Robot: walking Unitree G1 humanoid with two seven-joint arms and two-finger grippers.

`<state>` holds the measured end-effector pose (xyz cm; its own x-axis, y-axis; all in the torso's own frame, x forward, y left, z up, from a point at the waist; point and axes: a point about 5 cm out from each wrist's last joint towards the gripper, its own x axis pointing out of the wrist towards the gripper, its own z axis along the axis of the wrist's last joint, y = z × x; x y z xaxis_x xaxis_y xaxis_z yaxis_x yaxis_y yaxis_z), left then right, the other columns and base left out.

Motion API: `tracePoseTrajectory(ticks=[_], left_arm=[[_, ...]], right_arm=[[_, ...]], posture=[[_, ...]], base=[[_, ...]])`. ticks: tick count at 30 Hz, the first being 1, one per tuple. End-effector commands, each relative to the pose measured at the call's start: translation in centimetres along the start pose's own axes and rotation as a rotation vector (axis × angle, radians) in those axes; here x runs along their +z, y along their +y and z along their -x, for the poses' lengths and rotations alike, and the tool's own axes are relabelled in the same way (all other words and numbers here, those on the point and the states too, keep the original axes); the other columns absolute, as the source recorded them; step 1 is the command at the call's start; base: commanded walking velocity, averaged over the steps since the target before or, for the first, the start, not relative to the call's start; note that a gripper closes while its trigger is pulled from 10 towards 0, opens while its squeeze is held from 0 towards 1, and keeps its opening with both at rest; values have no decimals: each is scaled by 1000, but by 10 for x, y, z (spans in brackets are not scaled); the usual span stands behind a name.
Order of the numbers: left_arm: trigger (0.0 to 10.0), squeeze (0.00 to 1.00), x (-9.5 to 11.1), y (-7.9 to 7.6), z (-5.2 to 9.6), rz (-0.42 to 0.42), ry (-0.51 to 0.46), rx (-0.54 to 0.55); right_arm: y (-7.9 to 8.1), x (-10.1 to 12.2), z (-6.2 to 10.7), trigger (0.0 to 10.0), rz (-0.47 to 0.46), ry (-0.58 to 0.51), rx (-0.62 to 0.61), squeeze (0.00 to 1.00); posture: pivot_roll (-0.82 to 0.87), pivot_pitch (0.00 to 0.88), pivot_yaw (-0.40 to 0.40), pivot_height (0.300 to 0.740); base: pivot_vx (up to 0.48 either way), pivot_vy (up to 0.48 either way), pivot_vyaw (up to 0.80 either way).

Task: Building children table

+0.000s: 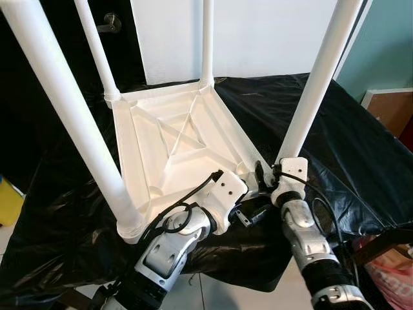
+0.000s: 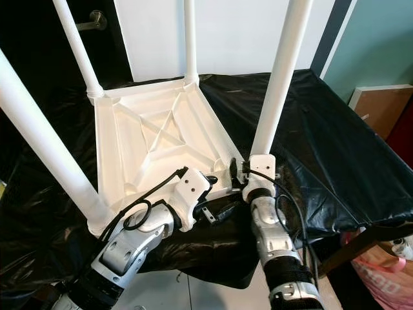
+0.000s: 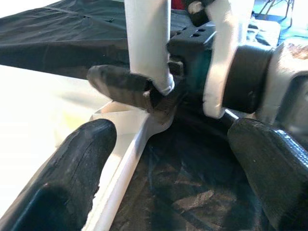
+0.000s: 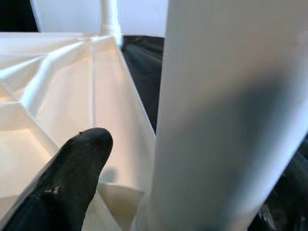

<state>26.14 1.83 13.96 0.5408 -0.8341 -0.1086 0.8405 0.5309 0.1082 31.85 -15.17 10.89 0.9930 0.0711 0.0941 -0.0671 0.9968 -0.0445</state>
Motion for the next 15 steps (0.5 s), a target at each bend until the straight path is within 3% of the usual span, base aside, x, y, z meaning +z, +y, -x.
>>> tracePoseTrajectory(ticks=[1, 8, 15], left_arm=[[10000, 0, -1, -3, -2, -5, 8, -33], [10000, 0, -1, -3, -2, -3, 6, -33], [10000, 0, -1, -2, -1, -4, 9, -37]], right_arm=[[-3, -2, 4, 10000, -10, -4, 47, 1000], [-30, 1, 7, 10000, 16, 5, 199, 1000], [-39, 3, 0, 10000, 53, 39, 357, 1000]], posture=[[-132, 4, -41, 740], [-137, 11, -39, 740], [-143, 14, -33, 740]], base=[[0, 0, 0], [0, 0, 0], [0, 0, 0]])
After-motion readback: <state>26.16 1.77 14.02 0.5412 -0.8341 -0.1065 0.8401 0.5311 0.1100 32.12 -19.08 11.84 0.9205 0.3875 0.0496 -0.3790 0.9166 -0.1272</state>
